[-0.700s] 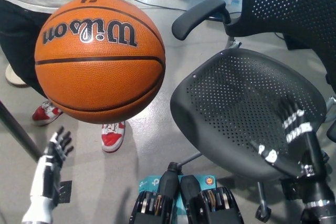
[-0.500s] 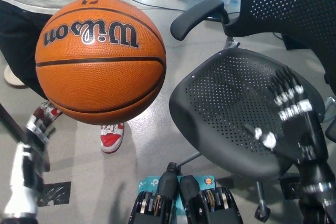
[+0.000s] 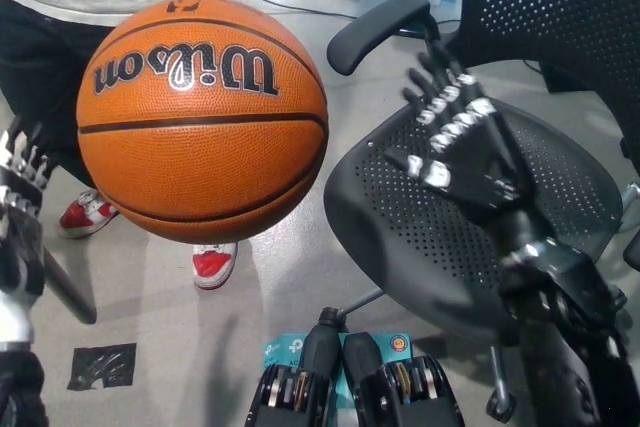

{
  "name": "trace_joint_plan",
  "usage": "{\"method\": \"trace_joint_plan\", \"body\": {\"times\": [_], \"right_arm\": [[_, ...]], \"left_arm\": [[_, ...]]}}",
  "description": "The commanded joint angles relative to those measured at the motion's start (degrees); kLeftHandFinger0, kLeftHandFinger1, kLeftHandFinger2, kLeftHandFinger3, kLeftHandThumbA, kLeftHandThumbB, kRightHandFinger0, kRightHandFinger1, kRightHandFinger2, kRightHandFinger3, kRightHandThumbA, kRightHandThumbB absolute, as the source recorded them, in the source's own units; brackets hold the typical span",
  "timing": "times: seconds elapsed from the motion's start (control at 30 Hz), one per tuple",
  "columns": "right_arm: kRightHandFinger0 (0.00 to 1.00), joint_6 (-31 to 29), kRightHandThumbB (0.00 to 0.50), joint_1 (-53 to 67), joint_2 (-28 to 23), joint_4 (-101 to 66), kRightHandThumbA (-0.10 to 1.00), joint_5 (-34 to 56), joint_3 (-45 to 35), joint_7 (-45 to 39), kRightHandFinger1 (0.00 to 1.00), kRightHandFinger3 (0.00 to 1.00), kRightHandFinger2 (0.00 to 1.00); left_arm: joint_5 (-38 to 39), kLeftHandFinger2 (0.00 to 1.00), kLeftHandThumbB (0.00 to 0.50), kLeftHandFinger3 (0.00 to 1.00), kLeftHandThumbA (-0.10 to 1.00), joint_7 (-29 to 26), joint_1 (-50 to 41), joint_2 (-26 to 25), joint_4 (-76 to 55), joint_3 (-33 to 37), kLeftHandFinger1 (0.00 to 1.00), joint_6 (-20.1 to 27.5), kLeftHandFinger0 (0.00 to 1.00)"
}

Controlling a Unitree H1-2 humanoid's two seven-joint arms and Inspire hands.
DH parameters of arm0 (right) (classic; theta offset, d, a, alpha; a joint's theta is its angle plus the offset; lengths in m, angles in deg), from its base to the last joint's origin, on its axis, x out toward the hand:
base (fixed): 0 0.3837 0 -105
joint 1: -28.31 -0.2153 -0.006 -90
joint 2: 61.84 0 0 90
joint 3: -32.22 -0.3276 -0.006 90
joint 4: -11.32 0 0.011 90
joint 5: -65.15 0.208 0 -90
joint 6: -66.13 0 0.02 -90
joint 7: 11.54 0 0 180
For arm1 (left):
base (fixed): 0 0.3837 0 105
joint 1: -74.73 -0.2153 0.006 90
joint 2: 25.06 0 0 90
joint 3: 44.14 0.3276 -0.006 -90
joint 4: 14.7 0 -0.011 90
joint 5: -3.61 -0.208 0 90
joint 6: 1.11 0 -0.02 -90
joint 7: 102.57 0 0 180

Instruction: The robot grabs the basketball from a person using both hands and then drops it on the black chair in the front

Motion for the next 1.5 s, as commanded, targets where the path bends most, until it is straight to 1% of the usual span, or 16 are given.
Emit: {"method": "trace_joint_plan", "body": {"times": [0.0, 0.1, 0.13, 0.27, 0.5, 0.57, 0.6, 0.63, 0.87, 1.0, 1.1, 1.13, 1.2, 1.27, 1.33, 1.47], "right_arm": [[1.0, 2.35, 0.442, -4.3, 1.74, 2.65, 1.0, 2.1, -0.25, -2.5, 1.0, 1.0, 1.0], [1.0, 2.12, 0.449, -5.72, 2.7, 5.94, 1.0, 1.71, -0.64, -2.98, 1.0, 1.0, 1.0], [1.0, 2.12, 0.462, -6.15, 3.02, 6.96, 1.0, 2.02, -0.89, -3.32, 1.0, 1.0, 1.0], [1.0, 2.25, 0.476, -6.95, 4.39, 8.6, 1.0, 4.17, -1.87, -5.27, 1.0, 1.0, 1.0], [1.0, 2.74, 0.489, -7.23, 5.52, 6.73, 1.0, 2.79, -1.24, -5.02, 1.0, 1.0, 1.0], [1.0, 2.86, 0.488, -6.95, 5.58, 6.36, 1.0, 2.39, -1.06, -4.82, 1.0, 1.0, 1.0], [1.0, 2.8, 0.488, -6.83, 5.73, 6.32, 1.0, 2.21, -0.95, -4.75, 1.0, 1.0, 1.0], [1.0, 2.97, 0.488, -6.84, 5.86, 6.21, 1.0, 2.19, -0.91, -4.62, 1.0, 1.0, 1.0], [1.0, 4.64, 0.498, -6.24, 6.81, 2.55, 1.0, 3.42, -0.38, -5.07, 1.0, 1.0, 1.0], [1.0, 5.97, 0.5, -6.39, 7.44, 0.41, 1.0, 3.22, 0.29, -4.52, 1.0, 1.0, 1.0], [1.0, 5.92, 0.496, -6.15, 7.86, -0.36, 1.0, 2.15, 1.05, -4.34, 1.0, 1.0, 1.0], [1.0, 5.59, 0.495, -6.22, 8.13, -0.29, 1.0, 1.73, 1.53, -4.54, 1.0, 1.0, 1.0], [1.0, 5.71, 0.497, -6.21, 8.43, -0.18, 1.0, 1.86, 1.94, -4.75, 1.0, 1.0, 1.0], [1.0, 6.24, 0.5, -6.25, 8.87, -0.24, 1.0, 2.24, 2.51, -5.28, 1.0, 1.0, 1.0], [1.0, 6.15, 0.5, -6.31, 8.96, -0.35, 1.0, 2.02, 3.22, -5.98, 1.0, 1.0, 1.0], [1.0, 5.7, 0.5, -6.16, 9.55, 0.19, 1.0, 0.38, 4.42, -5.21, 1.0, 1.0, 1.0]], "left_arm": [[0.64, 1.0, 0.223, 1.0, 1.0, -0.83, 1.52, -1.0, -3.09, -0.18, 1.0, -3.0, 1.0], [0.68, 1.0, 0.196, 1.0, 1.0, -0.89, 1.63, -0.61, -4.14, 0.18, 1.0, -4.58, 1.0], [0.46, 1.0, 0.181, 1.0, 1.0, -1.01, 1.71, -0.45, -4.34, 0.3, 1.0, -4.77, 1.0], [0.11, 1.0, 0.173, 1.0, 1.0, -0.89, 1.78, -0.15, -4.52, 0.76, 1.0, -4.87, 1.0], [0.07, 1.0, 0.142, 1.0, 1.0, -0.9, 2.1, 0.32, -4.56, 0.95, 1.0, -4.79, 1.0], [0.2, 1.0, 0.144, 1.0, 1.0, -0.78, 2.12, 0.55, -4.42, 1.05, 1.0, -4.53, 1.0], [0.28, 1.0, 0.164, 1.0, 1.0, -0.82, 2.09, 0.71, -4.43, 1.08, 1.0, -4.75, 1.0], [0.38, 1.0, 0.168, 1.0, 1.0, -0.86, 2.12, 0.81, -4.36, 1.03, 1.0, -4.82, 1.0], [0.41, 1.0, 0.142, 1.0, 1.0, -0.65, 1.87, 1.38, -4.18, 1.28, 1.0, -4.77, 1.0], [-0.46, 1.0, 0.165, 1.0, 1.0, -0.65, 2.11, 1.39, -4.03, 1.74, 1.0, -4.84, 1.0], [0.43, 1.0, 0.138, 1.0, 1.0, -0.54, 1.81, 1.95, -4.3, 1.81, 1.0, -4.81, 1.0], [0.41, 1.0, 0.147, 1.0, 1.0, -0.57, 1.8, 2.08, -4.55, 1.93, 1.0, -5.09, 1.0], [0.64, 1.0, 0.136, 1.0, 1.0, -0.39, 1.76, 2.36, -4.72, 2.16, 1.0, -5.02, 1.0], [-0.16, 1.0, 0.147, 1.0, 1.0, 0.23, 1.74, 1.89, -4.73, 2.96, 1.0, -5.07, 1.0], [-0.84, 1.0, 0.139, 1.0, 1.0, 0.04, 2.01, 2.04, -4.85, 3.28, 1.0, -4.85, 1.0], [-0.41, 1.0, 0.173, 1.0, 1.0, -0.17, 2.44, 2.62, -4.95, 3.51, 1.0, -4.61, 1.0]]}}
